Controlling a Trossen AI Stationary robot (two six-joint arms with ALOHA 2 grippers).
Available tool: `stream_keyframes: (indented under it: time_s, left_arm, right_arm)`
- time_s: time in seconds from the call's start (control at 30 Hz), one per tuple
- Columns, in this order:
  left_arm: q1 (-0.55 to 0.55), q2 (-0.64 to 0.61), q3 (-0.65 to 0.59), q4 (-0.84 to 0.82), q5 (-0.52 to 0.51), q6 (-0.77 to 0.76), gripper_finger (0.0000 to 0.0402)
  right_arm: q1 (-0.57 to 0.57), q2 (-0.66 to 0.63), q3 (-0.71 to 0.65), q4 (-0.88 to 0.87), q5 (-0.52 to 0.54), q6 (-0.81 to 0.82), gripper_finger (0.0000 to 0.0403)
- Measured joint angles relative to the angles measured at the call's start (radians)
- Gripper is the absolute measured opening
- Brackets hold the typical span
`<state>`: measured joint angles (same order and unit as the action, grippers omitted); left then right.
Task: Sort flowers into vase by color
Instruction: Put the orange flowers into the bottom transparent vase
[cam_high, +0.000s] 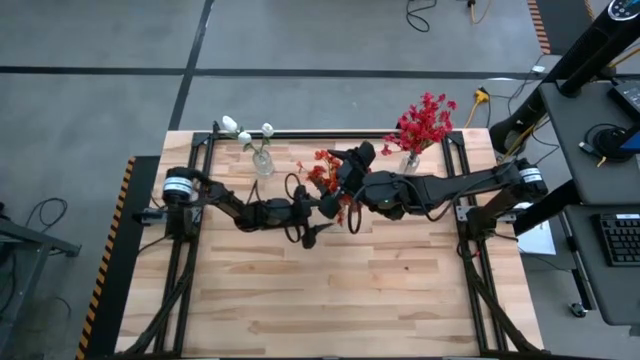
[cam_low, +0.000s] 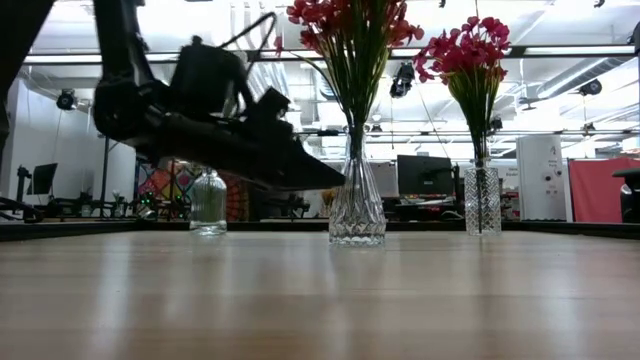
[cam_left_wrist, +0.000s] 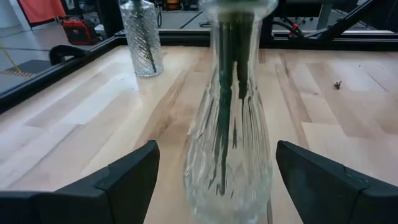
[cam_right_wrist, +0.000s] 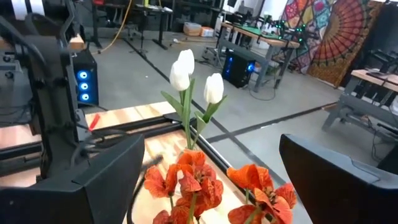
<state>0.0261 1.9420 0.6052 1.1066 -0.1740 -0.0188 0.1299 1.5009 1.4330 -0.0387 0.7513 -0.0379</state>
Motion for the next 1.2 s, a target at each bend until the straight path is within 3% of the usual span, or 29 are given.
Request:
stream_keyframes:
  time_s: [0.4, 0.5, 0.67, 0.8, 0.9, 1.03, 1.2]
  left_arm:
    - [-0.059, -0.275, -0.205, 0.004, -0.010, -0.024, 0.0302]
    - [-0.147, -0.341, -0.206, 0.052, -0.105, 0.080, 0.0299]
    - [-0.295, -0.349, -0.077, 0.152, -0.343, 0.352, 0.0289]
    - [-0.280, -0.271, 0.064, 0.146, -0.380, 0.422, 0.0281]
    - [-0.266, -0.216, 0.140, 0.137, -0.484, 0.469, 0.0275]
    - [-0.264, -0.149, 0.203, 0.125, -0.413, 0.491, 0.0268]
    - [-0.262, -0.118, 0.262, 0.131, -0.447, 0.508, 0.0257]
  right_arm:
    - [-0.011, 0.001, -0.001, 0.000, 0.000, 0.000, 0.0366]
    - [-0.015, 0.002, -0.001, 0.000, 0.000, -0.005, 0.0366]
    - [-0.018, 0.002, -0.002, 0.010, 0.000, -0.012, 0.0366]
    - [-0.018, 0.002, -0.003, 0.023, -0.001, -0.016, 0.0366]
    - [-0.018, 0.002, -0.003, 0.020, -0.002, -0.015, 0.0366]
    - [-0.018, 0.002, -0.003, 0.014, -0.002, -0.012, 0.0366]
    - [-0.018, 0.004, -0.005, 0.013, -0.003, -0.012, 0.0366]
